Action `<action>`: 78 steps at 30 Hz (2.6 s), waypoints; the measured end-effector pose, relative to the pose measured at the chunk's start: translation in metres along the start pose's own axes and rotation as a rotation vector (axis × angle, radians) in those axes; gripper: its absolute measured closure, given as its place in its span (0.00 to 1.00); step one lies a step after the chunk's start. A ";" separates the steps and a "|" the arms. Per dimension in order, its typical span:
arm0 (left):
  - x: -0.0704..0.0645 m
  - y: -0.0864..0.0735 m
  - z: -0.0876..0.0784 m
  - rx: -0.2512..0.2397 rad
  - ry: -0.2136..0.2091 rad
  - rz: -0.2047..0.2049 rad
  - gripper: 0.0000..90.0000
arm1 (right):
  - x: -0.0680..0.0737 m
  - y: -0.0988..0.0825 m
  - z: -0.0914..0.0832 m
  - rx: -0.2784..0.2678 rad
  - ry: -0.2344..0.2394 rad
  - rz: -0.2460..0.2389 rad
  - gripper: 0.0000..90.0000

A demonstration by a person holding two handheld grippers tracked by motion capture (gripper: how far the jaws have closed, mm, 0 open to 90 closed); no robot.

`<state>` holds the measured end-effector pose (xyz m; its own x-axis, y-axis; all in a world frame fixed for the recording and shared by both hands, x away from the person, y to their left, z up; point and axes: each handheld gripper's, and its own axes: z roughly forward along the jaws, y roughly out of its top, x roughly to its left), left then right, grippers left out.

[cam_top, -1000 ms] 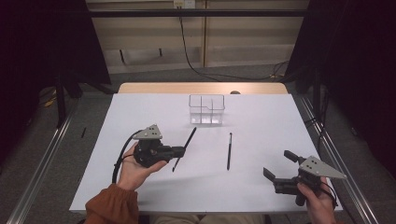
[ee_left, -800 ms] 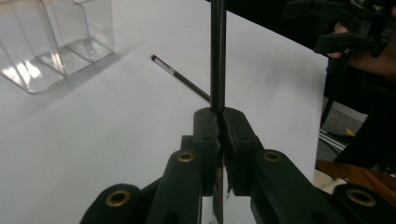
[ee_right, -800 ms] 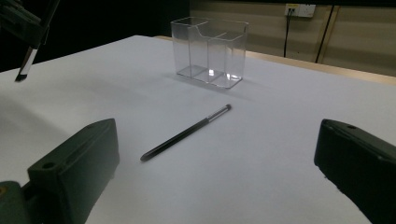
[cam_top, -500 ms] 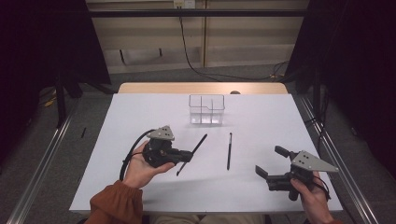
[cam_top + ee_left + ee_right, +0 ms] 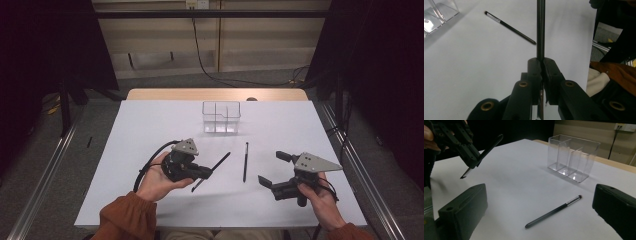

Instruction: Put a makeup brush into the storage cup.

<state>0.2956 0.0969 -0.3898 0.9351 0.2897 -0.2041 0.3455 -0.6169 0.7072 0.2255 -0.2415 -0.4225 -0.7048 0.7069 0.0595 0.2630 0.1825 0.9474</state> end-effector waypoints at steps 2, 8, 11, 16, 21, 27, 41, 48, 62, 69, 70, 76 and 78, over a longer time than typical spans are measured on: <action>0.000 0.002 0.001 0.016 0.001 -0.004 0.94 | 0.002 0.004 0.004 0.009 0.021 -0.006 0.00; 0.004 0.005 0.005 0.063 0.004 0.007 0.94 | 0.005 0.011 0.013 0.065 0.087 -0.013 0.00; 0.004 0.006 0.006 0.091 0.009 0.012 0.94 | 0.006 0.012 0.017 0.095 0.114 -0.023 0.00; 0.003 0.013 0.006 0.142 0.013 0.039 0.94 | 0.008 0.017 0.026 0.153 0.167 -0.041 0.00; 0.000 0.018 0.007 0.178 0.021 0.057 0.94 | 0.007 0.024 0.032 0.180 0.200 -0.039 0.00; -0.005 0.028 0.009 0.246 0.022 0.098 0.94 | 0.005 0.033 0.041 0.252 0.253 -0.059 0.02; -0.010 0.034 0.011 0.363 0.015 0.142 0.94 | 0.004 0.050 0.059 0.457 0.368 -0.154 0.03; -0.013 0.033 0.015 0.390 0.007 0.145 0.94 | 0.009 0.057 0.073 0.592 0.429 -0.211 0.03; -0.014 0.033 0.021 0.435 0.012 0.187 0.94 | 0.015 0.064 0.091 0.786 0.473 -0.310 0.03; -0.016 0.032 0.024 0.429 0.009 0.178 0.94 | 0.019 0.067 0.099 0.842 0.485 -0.327 0.10; -0.016 0.033 0.024 0.443 0.002 0.205 0.94 | 0.018 0.069 0.102 0.842 0.507 -0.329 0.17; -0.018 0.032 0.030 0.438 0.002 0.199 0.94 | 0.018 0.070 0.108 0.863 0.540 -0.328 0.38; -0.019 0.034 0.031 0.453 -0.006 0.207 0.94 | 0.018 0.071 0.109 0.860 0.557 -0.331 0.47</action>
<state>0.2925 0.0475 -0.3832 0.9877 0.1238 -0.0952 0.1505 -0.9174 0.3684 0.3034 -0.1414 -0.3887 -0.9698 0.1633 0.1811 0.2261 0.8804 0.4168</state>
